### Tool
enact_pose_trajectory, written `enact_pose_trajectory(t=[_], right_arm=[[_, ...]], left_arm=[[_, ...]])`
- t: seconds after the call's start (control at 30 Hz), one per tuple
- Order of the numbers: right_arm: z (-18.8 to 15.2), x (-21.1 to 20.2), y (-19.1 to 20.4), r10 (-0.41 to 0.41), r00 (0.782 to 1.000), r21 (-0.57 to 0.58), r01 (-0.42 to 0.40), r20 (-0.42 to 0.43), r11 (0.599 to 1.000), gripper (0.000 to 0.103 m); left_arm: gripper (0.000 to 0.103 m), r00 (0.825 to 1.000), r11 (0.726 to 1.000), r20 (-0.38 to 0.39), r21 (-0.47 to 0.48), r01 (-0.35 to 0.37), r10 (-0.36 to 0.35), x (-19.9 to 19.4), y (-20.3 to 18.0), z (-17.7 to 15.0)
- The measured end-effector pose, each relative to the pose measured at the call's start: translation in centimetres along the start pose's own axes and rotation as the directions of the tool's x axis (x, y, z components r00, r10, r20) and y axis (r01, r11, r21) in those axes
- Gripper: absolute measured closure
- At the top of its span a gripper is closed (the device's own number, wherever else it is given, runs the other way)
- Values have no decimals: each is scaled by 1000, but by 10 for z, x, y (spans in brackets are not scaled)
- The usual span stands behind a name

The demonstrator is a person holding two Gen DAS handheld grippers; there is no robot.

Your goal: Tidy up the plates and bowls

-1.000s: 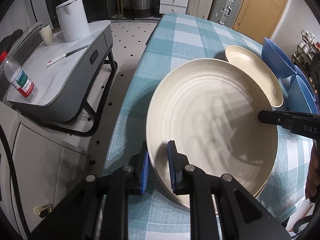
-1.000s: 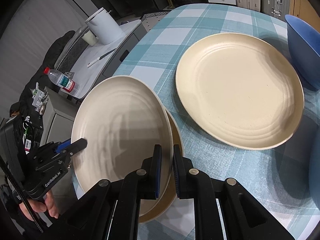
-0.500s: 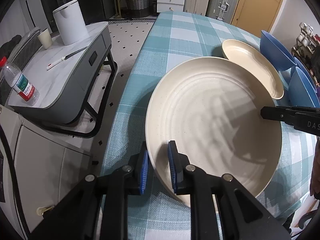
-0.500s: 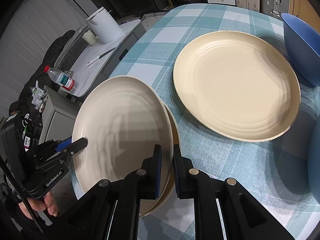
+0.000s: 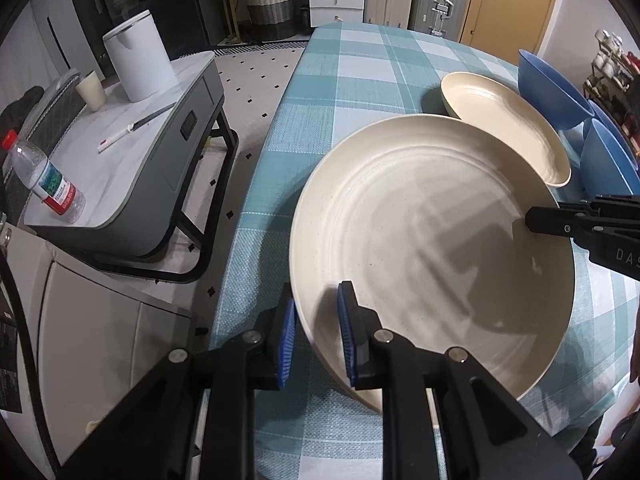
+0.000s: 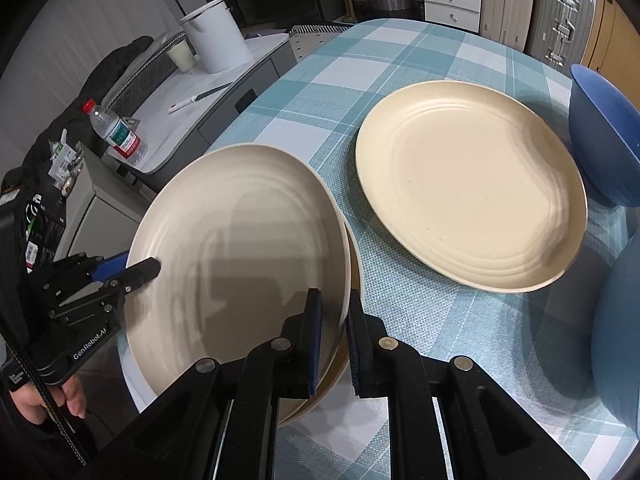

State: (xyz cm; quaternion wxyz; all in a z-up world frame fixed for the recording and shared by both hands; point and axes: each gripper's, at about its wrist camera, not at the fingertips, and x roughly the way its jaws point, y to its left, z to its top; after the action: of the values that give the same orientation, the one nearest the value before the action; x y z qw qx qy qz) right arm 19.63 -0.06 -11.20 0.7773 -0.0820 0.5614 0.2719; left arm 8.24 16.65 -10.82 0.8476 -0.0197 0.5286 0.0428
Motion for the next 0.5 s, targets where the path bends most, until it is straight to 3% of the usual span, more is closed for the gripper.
enact_pose_trajectory(t=[0.27,0.4,0.5], right_arm=[[-2,-3,10,-58,998,-53,58,0,997,90],[-3,-4,13,-107,994,-84,107,9,991,89],[-5,-3,11,-115,993,-85,115,9,990,89]], left_arm=[[84,1000,1000,-8,19,-3,3,0,-3,-1],[84,999,997,-14,68,-43,44,4,-12,-4],[84,1000,999,-25,40,-10,11,6,-6,-4]])
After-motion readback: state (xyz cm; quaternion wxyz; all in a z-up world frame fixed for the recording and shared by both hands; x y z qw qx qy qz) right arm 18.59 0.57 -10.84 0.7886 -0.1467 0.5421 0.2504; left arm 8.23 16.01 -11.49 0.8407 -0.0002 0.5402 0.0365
